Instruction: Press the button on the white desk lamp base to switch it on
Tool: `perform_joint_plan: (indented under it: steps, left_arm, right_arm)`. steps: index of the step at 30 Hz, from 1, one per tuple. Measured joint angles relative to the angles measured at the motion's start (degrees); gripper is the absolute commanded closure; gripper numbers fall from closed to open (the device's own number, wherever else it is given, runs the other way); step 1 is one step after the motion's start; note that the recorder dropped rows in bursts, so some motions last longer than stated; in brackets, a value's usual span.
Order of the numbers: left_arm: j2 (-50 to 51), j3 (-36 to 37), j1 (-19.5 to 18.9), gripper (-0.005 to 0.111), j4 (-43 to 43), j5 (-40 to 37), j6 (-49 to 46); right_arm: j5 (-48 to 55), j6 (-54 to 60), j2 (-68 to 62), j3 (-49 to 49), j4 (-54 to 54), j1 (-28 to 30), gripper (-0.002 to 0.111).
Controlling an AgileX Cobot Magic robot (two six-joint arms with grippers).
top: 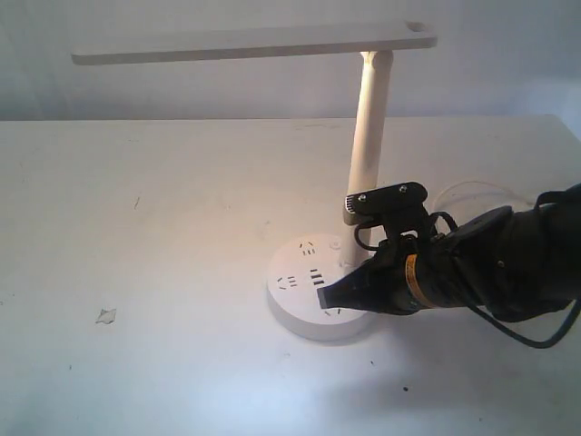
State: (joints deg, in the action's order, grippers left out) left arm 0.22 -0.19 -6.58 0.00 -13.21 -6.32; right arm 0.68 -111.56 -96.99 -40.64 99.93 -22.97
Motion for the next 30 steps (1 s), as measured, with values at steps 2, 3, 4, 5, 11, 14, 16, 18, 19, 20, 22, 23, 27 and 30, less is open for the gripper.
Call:
perform_joint_plan:
  steps: [2,3,4,5,11,14,16,18,19,20,22,23,27,30]
  left_arm:
    - [0.00,0.00,0.00,0.107,0.00,0.00,0.00]
    - [0.00,0.00,0.00,0.107,0.00,0.00,0.00]
    - [0.00,0.00,0.00,0.107,0.00,0.00,0.00]
    - [0.00,0.00,0.00,0.107,0.00,0.00,0.00]
    - [0.00,0.00,0.00,0.107,0.00,0.00,0.00]
    - [0.00,0.00,0.00,0.107,0.00,0.00,0.00]
    - [0.00,0.00,0.00,0.107,0.00,0.00,0.00]
    - [0.00,0.00,0.00,0.107,0.00,0.00,0.00]
    - [0.00,0.00,0.00,0.107,0.00,0.00,0.00]
    - [0.00,0.00,0.00,0.107,0.00,0.00,0.00]
    - [0.00,0.00,0.00,0.107,0.00,0.00,0.00]
    - [0.00,0.00,0.00,0.107,0.00,0.00,0.00]
    - [0.00,0.00,0.00,0.107,0.00,0.00,0.00]
    - [0.00,0.00,0.00,0.107,0.00,0.00,0.00]
  right_arm:
    - [0.28,0.12,0.85,0.00,0.00,0.00,0.108]
    - [0.28,0.12,1.50,0.00,0.00,0.00,0.108]
    - [0.41,0.23,2.55,0.00,0.00,0.00,0.108]
    - [0.70,0.23,3.86,0.00,0.00,0.00,0.108]
    - [1.36,0.32,13.87,0.25,0.00,0.00,0.108]
    - [1.36,0.32,19.27,1.86,0.00,0.00,0.108]
    - [1.67,0.32,22.71,3.84,0.00,0.00,0.108]
    - [2.22,0.32,26.64,6.44,0.00,0.00,0.108]
    - [2.64,0.32,28.69,7.63,0.00,0.00,0.108]
    - [3.17,0.32,30.76,9.11,0.00,0.00,0.108]
    - [4.48,0.19,34.68,11.88,0.00,0.00,0.108]
    - [4.94,0.19,37.02,13.42,0.00,0.00,0.108]
    - [5.91,0.19,47.04,18.92,0.00,0.00,0.108]
    - [6.05,0.19,56.20,22.21,0.00,0.00,0.108]
